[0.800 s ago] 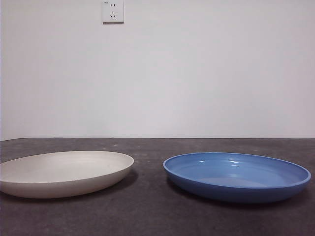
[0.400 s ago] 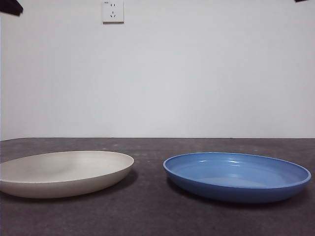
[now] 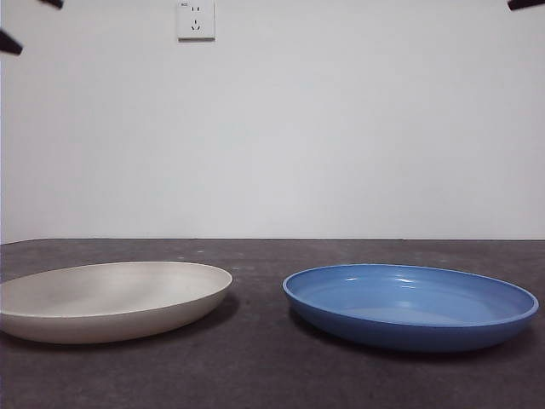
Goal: Pick up the white plate, put it on the blue plate, put it on desk
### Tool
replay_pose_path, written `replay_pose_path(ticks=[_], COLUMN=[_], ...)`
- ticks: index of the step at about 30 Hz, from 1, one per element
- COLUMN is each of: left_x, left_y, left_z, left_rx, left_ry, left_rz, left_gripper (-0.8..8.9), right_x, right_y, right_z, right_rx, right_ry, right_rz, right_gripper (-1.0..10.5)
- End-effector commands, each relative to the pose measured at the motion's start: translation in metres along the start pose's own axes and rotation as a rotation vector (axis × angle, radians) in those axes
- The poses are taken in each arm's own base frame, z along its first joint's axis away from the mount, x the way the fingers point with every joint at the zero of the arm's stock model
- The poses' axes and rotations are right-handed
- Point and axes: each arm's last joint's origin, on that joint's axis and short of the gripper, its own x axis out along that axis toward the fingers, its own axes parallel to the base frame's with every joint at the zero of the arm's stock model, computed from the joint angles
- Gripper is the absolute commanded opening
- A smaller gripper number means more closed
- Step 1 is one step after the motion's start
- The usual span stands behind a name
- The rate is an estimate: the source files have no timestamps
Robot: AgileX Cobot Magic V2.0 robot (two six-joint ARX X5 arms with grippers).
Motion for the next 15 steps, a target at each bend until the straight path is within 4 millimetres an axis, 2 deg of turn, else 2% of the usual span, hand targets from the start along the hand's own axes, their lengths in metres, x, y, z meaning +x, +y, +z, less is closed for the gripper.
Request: replay_pose_path(ticks=[1, 4, 11, 15], left_x=[-0.0027, -0.0028, -0.0031, 0.0001], left_y=[-0.0040, -0.0043, -0.0037, 0.0004], left_z=[0.0077, 0.0085, 0.0058, 0.0043], left_rx=[0.041, 0.044, 0.018, -0.039], left_ry=[-0.031, -0.039, -0.012, 0.088], left_rz=[-0.015, -0.017, -0.010, 0.027], left_gripper=[5.34, 5.33, 5.32, 5.31], right_x=[-0.0010, -0.0010, -0.0010, -0.0010], right_y=[0.0024, 0.0024, 0.0024, 0.0024], right_z=[0.0042, 0.0042, 0.0042, 0.0041], right_rx=[-0.024, -0.024, -0.024, -0.022], right_ry=[-0.014, -0.014, -0.014, -0.013], right_rz=[0.005, 0.005, 0.005, 0.006], right_gripper=[4.7, 5.8, 5.8, 5.8])
